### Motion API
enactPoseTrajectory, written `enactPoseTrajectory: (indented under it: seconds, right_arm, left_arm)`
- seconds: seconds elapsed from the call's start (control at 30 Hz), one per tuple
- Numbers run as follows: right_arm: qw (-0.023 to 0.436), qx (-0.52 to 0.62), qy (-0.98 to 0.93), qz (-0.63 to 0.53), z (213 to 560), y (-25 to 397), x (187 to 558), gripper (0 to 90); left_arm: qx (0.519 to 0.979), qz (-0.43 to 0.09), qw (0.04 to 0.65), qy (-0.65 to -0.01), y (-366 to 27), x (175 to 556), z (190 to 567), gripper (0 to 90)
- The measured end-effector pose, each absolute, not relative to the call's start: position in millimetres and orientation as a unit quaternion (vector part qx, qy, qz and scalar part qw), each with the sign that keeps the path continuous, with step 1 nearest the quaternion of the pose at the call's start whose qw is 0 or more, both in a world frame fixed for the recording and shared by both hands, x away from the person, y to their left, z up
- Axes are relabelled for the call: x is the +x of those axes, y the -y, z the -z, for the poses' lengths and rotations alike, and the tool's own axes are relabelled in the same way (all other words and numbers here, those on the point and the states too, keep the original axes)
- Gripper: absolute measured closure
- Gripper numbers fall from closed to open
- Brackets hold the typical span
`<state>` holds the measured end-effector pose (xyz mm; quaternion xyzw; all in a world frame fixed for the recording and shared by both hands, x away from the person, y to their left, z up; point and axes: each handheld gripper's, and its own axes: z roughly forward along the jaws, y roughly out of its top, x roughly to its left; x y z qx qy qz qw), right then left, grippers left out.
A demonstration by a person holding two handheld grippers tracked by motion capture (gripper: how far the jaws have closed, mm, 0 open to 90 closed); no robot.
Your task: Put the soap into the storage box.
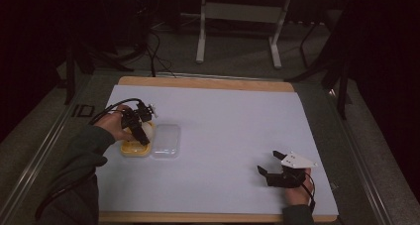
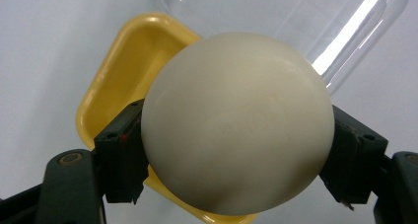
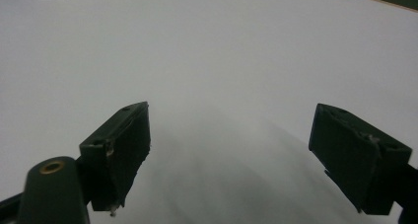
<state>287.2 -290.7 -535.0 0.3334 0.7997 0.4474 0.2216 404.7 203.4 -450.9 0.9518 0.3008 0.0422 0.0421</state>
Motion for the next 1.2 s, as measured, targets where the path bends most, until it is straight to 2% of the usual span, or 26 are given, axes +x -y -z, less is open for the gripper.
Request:
enactPoseTrajectory:
  seconds: [0.53,1.2]
  right_arm:
    - [0.221,0.333,-0.801,-0.447,535.1,290.5,287.3,15.7]
    - [0.221,0.333,-0.801,-0.446,535.1,290.5,287.4,15.7]
  left_arm:
    - [0.950,-0.038,0.031,-0.310,-220.0,404.1,465.8,24.2]
    - [0.947,-0.029,0.009,-0.319,-220.0,410.8,491.8,23.9]
